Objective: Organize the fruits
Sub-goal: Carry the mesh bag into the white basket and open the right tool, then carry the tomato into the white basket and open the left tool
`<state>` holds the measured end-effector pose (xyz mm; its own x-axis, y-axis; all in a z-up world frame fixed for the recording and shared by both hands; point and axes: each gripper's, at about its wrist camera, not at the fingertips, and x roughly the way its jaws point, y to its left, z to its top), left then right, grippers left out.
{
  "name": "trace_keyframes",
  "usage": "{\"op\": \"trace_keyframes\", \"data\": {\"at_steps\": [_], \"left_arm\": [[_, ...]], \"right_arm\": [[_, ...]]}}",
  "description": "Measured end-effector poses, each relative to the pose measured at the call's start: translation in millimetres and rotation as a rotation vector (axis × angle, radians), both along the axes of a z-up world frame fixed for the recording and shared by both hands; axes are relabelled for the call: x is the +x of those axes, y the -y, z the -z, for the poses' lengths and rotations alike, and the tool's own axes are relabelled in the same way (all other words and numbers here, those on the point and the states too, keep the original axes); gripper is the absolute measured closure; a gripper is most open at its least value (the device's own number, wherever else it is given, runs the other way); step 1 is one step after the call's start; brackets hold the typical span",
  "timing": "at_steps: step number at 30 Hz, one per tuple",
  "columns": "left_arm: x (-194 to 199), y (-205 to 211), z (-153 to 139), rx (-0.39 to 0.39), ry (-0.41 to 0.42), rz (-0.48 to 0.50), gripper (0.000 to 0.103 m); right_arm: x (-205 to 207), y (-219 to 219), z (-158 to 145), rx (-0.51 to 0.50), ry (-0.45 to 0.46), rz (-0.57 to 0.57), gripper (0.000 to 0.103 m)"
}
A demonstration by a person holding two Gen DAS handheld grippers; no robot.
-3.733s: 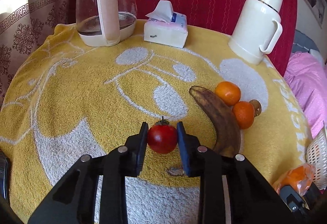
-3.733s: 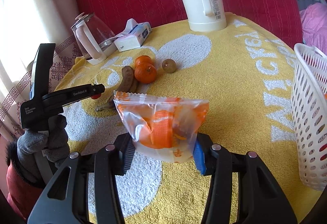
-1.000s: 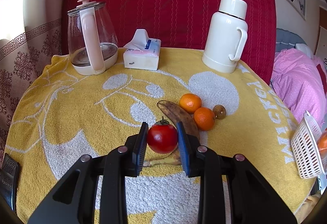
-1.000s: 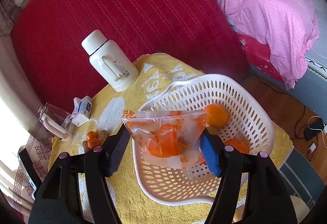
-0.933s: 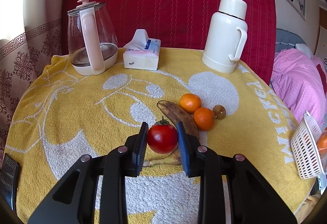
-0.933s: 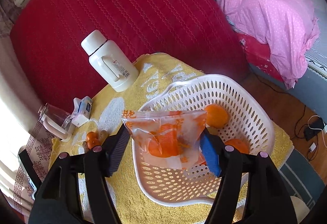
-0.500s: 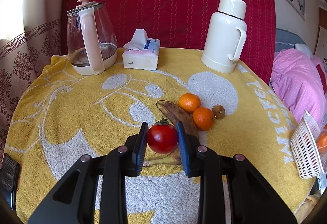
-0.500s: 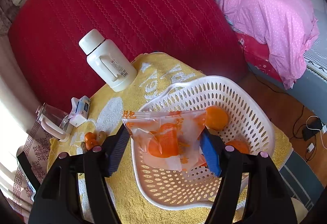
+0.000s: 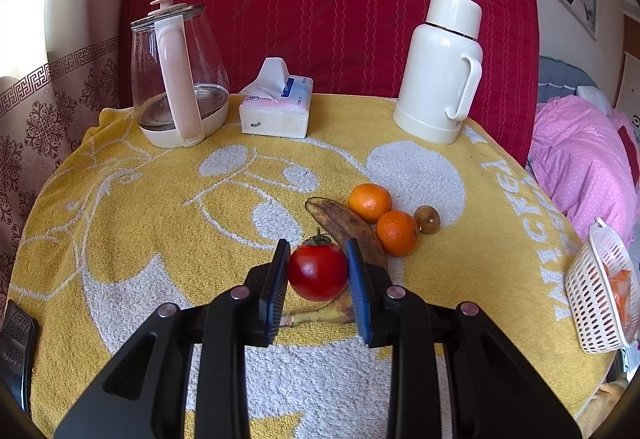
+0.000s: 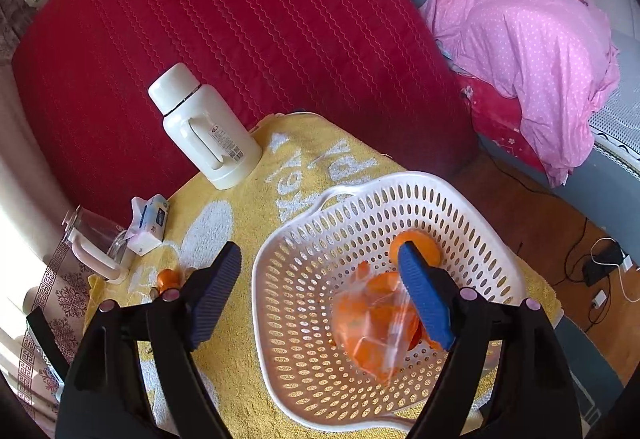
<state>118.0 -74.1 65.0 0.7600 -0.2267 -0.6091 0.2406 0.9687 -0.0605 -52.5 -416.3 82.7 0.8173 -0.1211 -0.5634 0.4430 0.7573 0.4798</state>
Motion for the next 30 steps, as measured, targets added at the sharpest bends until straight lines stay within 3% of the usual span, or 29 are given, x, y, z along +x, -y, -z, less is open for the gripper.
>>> {"op": "trace_keyframes", "data": {"at_steps": [13, 30], "left_arm": [[-2, 0, -2, -0.001, 0.004, 0.016, 0.074], [-34, 22, -13, -0.034, 0.012, 0.137, 0.074]], "right_arm": [[-20, 0, 3, 0.012, 0.021, 0.004, 0.021], [-41, -8, 10, -0.117, 0.015, 0.01, 0.021]]}}
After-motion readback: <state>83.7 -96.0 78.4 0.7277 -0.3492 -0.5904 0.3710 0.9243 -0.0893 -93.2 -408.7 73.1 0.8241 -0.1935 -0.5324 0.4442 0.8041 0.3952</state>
